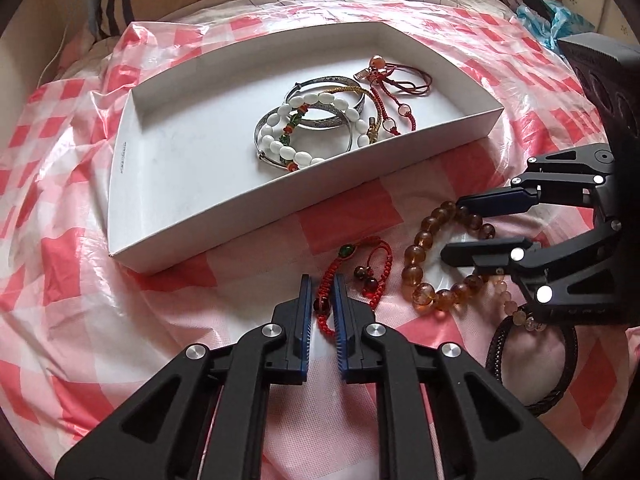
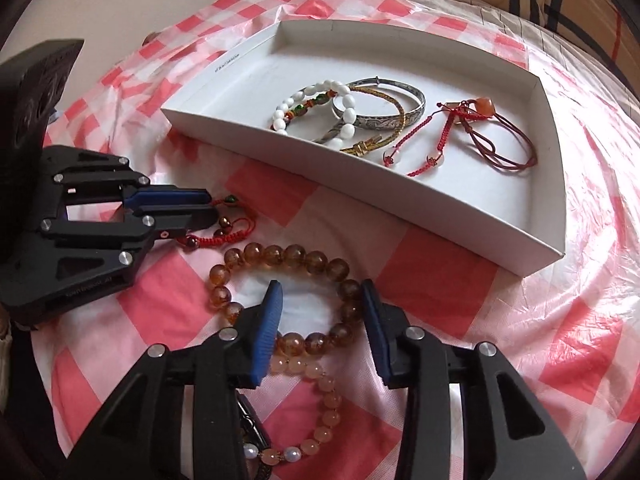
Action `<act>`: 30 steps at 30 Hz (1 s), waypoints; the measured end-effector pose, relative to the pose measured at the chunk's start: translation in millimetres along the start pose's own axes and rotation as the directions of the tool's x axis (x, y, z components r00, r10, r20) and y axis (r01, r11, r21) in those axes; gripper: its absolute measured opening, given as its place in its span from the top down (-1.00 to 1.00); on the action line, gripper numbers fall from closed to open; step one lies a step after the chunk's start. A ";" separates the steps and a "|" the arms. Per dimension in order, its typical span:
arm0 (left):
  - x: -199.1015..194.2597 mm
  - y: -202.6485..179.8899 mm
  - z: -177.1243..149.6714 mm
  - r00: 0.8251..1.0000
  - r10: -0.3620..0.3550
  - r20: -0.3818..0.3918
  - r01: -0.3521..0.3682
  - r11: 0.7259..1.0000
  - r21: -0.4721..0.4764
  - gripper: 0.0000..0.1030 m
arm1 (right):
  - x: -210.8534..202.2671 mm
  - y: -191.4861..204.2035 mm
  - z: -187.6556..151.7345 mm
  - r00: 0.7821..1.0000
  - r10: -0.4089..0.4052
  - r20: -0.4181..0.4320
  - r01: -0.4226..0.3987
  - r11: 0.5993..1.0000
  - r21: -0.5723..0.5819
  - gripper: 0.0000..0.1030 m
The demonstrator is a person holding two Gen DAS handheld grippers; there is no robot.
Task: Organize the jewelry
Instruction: 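Lower both bracelets into the white box and open both grippers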
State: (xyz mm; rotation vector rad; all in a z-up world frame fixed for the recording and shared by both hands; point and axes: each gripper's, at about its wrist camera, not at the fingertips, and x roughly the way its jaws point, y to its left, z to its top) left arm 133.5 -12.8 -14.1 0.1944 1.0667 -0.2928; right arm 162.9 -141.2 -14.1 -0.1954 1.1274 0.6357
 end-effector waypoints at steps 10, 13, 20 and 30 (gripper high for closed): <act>-30.1 26.2 5.7 0.970 -0.201 0.135 0.221 0.964 -0.150 0.86 | -23.5 -25.5 1.1 0.968 0.231 0.099 -0.244 0.959 0.148 0.76; -35.8 29.9 7.1 0.964 -0.203 0.173 0.232 0.959 -0.164 0.86 | -29.3 -27.6 1.9 0.951 0.280 0.128 -0.299 0.939 0.169 0.76; -37.3 30.5 7.8 0.967 -0.176 0.184 0.207 0.964 -0.166 0.85 | -41.8 -34.2 4.3 0.900 0.388 0.201 -0.426 0.880 0.208 0.76; -37.4 26.9 8.4 0.972 -0.144 0.185 0.171 0.975 -0.141 0.85 | -49.9 -45.9 5.0 0.825 0.483 0.295 -0.556 0.789 0.262 0.76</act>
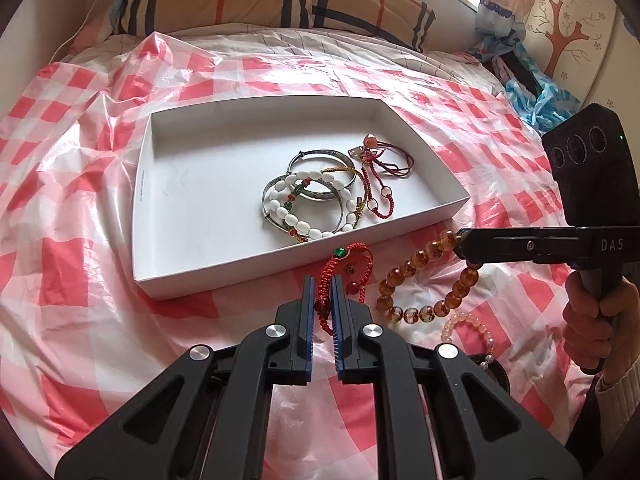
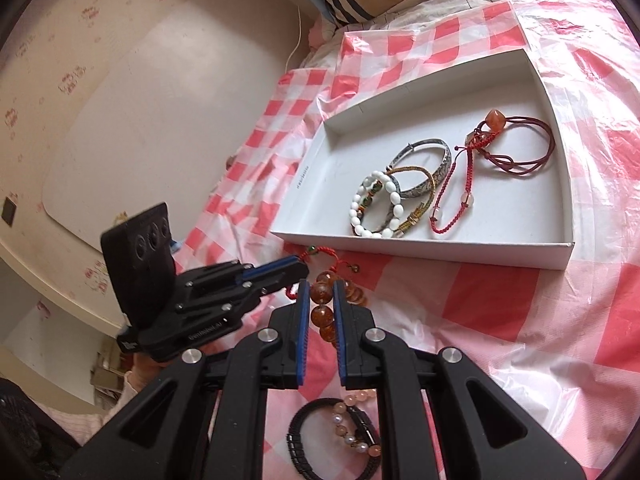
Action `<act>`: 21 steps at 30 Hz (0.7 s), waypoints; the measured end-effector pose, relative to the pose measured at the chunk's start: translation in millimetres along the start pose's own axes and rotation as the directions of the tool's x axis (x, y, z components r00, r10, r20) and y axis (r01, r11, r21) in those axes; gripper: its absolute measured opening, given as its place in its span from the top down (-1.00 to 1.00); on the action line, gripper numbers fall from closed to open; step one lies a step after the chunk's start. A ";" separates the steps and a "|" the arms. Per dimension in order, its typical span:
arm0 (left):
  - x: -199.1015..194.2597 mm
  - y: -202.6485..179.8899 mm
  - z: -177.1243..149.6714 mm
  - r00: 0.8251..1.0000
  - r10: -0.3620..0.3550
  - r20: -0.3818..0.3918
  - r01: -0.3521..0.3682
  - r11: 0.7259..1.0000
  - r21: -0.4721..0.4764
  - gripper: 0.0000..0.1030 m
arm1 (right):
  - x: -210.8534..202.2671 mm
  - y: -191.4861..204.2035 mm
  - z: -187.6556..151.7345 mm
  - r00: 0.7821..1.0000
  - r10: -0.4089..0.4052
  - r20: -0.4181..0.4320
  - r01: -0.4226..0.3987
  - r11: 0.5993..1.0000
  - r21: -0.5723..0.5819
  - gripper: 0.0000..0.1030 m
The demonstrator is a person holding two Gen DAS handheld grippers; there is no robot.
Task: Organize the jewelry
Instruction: 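Lower both bracelets into the white box and open both grippers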
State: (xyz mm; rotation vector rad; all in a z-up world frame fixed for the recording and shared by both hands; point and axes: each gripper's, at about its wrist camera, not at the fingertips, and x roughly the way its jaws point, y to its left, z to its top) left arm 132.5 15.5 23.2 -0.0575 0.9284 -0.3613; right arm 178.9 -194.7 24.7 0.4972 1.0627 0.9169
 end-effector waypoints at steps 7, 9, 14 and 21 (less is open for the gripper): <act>-5.9 -1.1 2.6 0.999 0.014 0.037 -0.015 1.000 0.004 0.85 | -7.0 -1.5 3.7 0.998 0.051 0.040 -0.052 0.998 0.030 0.76; -7.6 -2.4 3.5 0.999 0.024 0.049 -0.025 1.000 0.012 0.85 | -8.5 -2.7 4.5 0.997 0.068 0.048 -0.070 0.997 0.038 0.76; -11.4 -4.6 4.4 0.997 0.037 0.072 -0.039 0.999 0.027 0.85 | -11.0 -1.1 6.2 0.993 0.098 0.066 -0.100 0.994 0.037 0.76; -15.3 -6.6 5.6 0.994 0.051 0.094 -0.055 0.998 0.036 0.85 | -12.3 -2.4 6.6 0.989 0.122 0.080 -0.126 0.991 0.045 0.76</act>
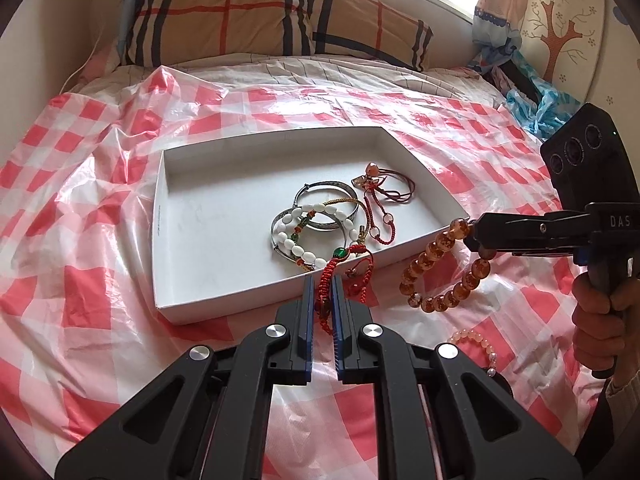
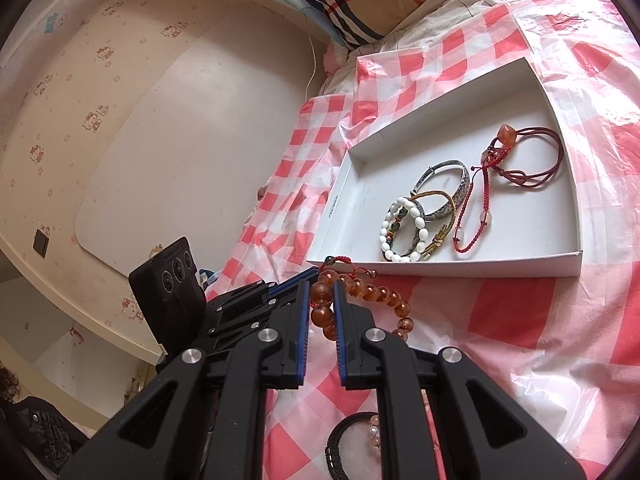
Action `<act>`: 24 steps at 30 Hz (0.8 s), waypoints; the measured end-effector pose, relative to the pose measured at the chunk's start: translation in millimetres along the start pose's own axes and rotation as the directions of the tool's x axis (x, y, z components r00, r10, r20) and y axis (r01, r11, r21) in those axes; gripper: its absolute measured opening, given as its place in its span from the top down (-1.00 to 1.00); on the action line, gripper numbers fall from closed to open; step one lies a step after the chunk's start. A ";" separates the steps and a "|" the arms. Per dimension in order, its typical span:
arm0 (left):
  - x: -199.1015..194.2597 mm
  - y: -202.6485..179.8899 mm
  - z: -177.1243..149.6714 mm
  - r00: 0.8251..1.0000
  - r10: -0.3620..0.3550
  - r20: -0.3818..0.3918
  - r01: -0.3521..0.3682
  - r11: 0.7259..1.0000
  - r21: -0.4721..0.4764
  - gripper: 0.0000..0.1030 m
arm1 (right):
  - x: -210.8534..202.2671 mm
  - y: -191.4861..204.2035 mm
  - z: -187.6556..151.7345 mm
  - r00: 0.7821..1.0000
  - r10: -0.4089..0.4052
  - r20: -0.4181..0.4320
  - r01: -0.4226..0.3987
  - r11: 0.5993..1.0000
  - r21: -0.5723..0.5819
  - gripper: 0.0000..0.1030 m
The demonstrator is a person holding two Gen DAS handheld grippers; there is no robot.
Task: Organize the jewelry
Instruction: 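Lower both bracelets into the white box and open both grippers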
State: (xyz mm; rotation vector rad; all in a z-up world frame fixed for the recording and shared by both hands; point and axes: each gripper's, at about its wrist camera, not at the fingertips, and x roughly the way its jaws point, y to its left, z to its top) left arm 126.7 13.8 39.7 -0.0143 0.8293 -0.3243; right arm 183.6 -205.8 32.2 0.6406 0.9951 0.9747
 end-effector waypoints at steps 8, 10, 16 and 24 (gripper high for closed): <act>-1.3 -0.3 0.9 1.000 0.009 0.010 -0.009 1.000 0.007 0.85 | -2.4 -1.6 0.5 1.000 0.028 0.012 -0.028 1.000 0.008 0.76; -1.7 -0.1 1.4 1.000 0.010 0.013 -0.011 1.000 0.006 0.85 | -3.7 -2.2 1.0 0.999 0.036 0.018 -0.037 0.999 0.013 0.76; -4.4 -0.1 5.6 0.999 0.013 0.034 -0.013 1.000 -0.003 0.85 | -8.0 -3.1 4.1 0.997 0.059 0.049 -0.060 0.998 0.025 0.76; 1.7 7.2 21.2 0.998 0.015 0.067 -0.011 0.998 -0.067 0.85 | -13.1 -6.8 17.0 0.984 0.089 0.152 -0.098 0.993 0.058 0.76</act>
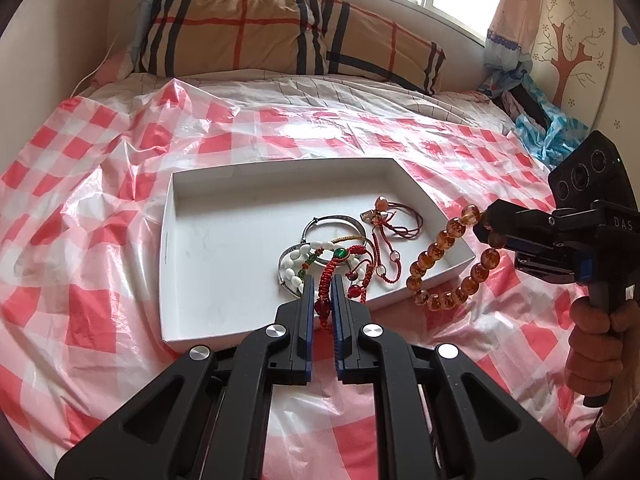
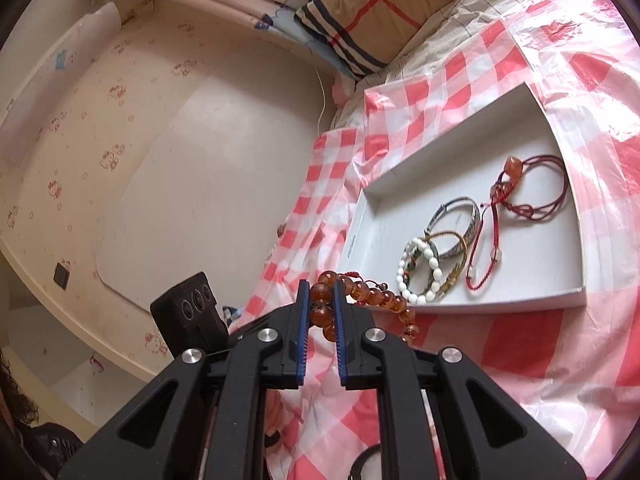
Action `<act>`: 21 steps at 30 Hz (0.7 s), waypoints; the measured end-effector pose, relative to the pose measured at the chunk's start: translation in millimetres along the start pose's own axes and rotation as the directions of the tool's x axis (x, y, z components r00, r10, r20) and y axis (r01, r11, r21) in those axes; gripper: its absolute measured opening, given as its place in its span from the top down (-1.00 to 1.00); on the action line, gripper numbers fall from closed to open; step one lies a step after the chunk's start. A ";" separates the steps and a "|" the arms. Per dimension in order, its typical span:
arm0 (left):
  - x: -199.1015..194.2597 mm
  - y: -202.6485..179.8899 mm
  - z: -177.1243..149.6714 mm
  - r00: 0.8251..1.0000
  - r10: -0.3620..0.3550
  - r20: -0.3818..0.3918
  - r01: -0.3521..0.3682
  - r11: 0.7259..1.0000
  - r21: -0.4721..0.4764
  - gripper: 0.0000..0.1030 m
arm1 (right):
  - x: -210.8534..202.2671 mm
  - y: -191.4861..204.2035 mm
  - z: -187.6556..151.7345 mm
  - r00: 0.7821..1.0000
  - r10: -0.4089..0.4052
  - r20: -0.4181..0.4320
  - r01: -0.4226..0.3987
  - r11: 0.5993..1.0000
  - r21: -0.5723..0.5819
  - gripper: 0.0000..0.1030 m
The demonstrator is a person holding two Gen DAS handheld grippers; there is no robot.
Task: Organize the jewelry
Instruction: 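Lower both bracelets into the white box and open both grippers, then move both grippers toward the black leather and pink pearl bracelets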
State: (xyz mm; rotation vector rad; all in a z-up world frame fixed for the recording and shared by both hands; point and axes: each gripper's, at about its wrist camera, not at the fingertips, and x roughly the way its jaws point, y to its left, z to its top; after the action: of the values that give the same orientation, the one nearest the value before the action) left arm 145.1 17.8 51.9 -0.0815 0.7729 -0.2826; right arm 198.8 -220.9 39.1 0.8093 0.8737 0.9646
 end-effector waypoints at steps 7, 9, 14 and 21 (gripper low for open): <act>17.0 19.4 11.6 0.999 0.038 0.027 -0.034 0.991 -0.132 0.85 | -3.5 -13.0 11.8 0.990 -0.072 0.123 0.067 0.997 0.044 0.65; 25.4 23.3 12.2 0.998 0.069 0.009 -0.067 0.988 -0.140 0.77 | -3.6 -19.7 11.8 0.966 -0.224 0.131 0.222 0.974 0.033 0.15; 38.5 22.2 8.2 0.994 0.102 -0.040 -0.106 0.987 -0.124 0.24 | 12.1 -24.5 11.5 0.882 -0.461 0.098 0.468 0.881 -0.067 0.02; 59.4 19.1 -3.2 0.979 0.135 -0.153 -0.150 0.984 -0.092 -0.10 | 61.8 -17.6 0.0 0.725 -0.688 0.034 0.659 0.679 -0.324 -0.23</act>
State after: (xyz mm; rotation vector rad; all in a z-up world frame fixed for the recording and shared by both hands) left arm 187.5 19.4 6.1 -0.1026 0.9345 -0.1128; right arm 223.7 -170.3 8.3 0.1160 0.9654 0.4486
